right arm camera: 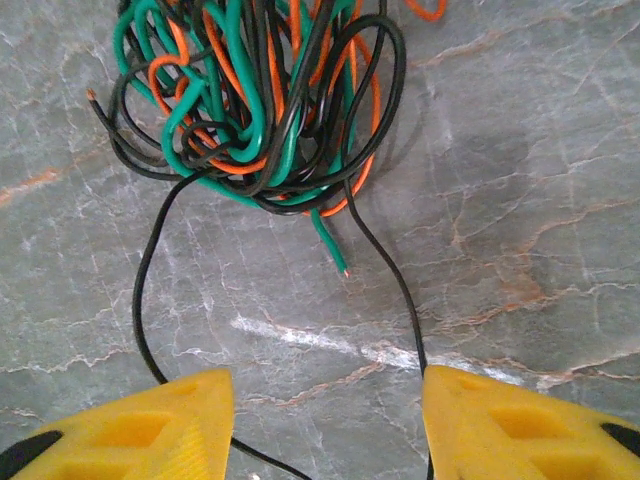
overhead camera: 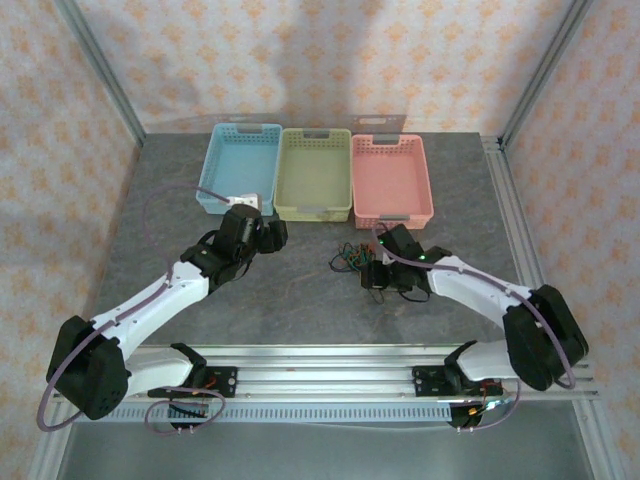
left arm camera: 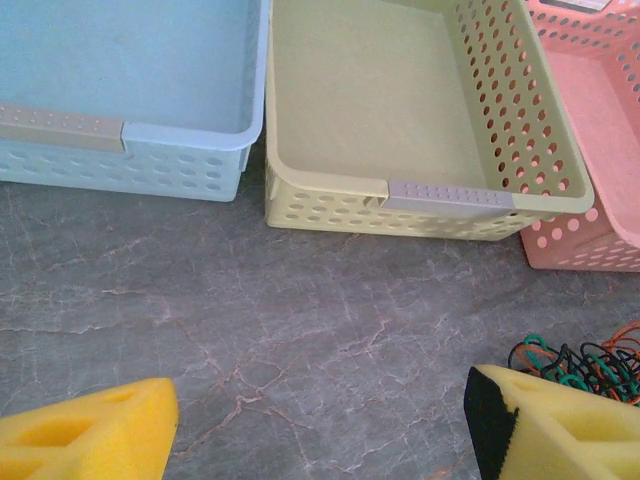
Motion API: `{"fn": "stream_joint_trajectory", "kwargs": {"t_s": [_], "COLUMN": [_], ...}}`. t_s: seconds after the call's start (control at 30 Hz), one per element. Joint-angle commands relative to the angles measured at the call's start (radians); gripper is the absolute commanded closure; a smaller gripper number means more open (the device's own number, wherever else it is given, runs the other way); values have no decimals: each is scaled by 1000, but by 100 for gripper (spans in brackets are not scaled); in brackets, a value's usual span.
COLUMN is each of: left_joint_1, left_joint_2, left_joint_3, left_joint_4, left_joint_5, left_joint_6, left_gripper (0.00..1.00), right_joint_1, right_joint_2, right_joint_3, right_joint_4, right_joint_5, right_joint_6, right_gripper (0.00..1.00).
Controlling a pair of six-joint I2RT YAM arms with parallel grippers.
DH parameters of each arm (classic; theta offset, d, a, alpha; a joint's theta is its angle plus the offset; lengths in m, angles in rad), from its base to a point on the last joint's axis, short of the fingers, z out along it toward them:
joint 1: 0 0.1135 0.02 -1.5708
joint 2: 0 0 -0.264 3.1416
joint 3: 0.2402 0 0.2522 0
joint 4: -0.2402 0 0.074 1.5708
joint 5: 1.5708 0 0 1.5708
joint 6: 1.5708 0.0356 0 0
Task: Untangle the cables
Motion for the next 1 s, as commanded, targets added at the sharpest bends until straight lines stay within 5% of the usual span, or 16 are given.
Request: {"fn": "stream_joint_trajectory", "kwargs": {"t_s": [0.0, 0.2, 0.63, 0.73, 0.87, 0.97], "left_joint_1": [-6, -6, -7, -6, -8, -9], "left_joint_2": [-22, -21, -24, -23, -25, -28], "left_joint_3": [21, 22, 24, 24, 21, 18], "left_joint_4": [-3, -3, -7, -7, -2, 6], "left_joint_5": [-36, -37, -42, -42, -36, -27], "left_joint_6": [5, 5, 5, 5, 6, 9], "left_gripper": [23, 23, 23, 23, 23, 24], "right_joint_1": [17, 29, 126, 142, 152, 183], "right_joint_2": [34, 70, 192, 222, 249, 290], "right_joint_3": [48, 70, 169, 219, 264, 341], "right_joint_4": [-51, -7, 34, 16, 84, 138], "right_joint_5": [29, -31, -83, -56, -89, -132], "right_joint_6": [-35, -36, -21, -27, 9, 41], "right_gripper": [52, 64, 55, 67, 98, 100]}}
